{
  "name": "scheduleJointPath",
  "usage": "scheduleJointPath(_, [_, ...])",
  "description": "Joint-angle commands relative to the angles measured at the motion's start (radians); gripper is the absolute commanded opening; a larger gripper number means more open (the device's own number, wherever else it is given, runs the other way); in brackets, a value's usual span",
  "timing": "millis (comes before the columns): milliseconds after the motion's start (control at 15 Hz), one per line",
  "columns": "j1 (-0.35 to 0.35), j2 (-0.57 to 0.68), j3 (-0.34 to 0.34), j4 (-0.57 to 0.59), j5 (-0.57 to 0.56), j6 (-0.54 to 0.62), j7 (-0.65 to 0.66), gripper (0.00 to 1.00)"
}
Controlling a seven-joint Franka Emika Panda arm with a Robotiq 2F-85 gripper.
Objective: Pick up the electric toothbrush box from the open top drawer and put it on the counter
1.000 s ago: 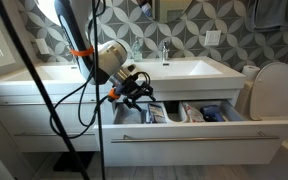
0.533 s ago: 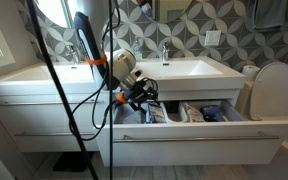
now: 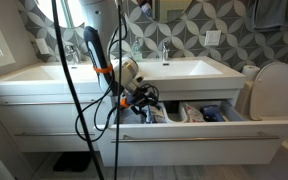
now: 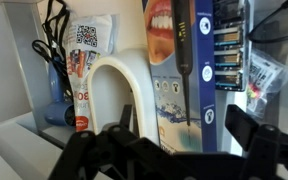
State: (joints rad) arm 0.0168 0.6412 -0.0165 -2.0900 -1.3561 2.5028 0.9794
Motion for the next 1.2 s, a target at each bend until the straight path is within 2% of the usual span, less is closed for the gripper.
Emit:
scheduleJointPath(0, [0.010, 0.061, -0.018, 0.058, -0.055, 0.024, 0.060, 0.85])
scheduleJointPath(67, [0.011, 0.069, -0.020, 0.066, -0.061, 0.023, 0.069, 0.87])
scheduleJointPath(133, [0.011, 0.078, -0.020, 0.074, -0.067, 0.023, 0.079, 0.83])
scheduleJointPath(400, [0.004, 0.098, -0.015, 0.088, -0.101, 0.034, 0.118, 0.79])
scheduleJointPath(800, [0.000, 0.112, -0.009, 0.098, -0.146, 0.055, 0.161, 0.80])
scheduleJointPath(1133, [-0.005, 0.126, -0.006, 0.102, -0.156, 0.038, 0.155, 0.76])
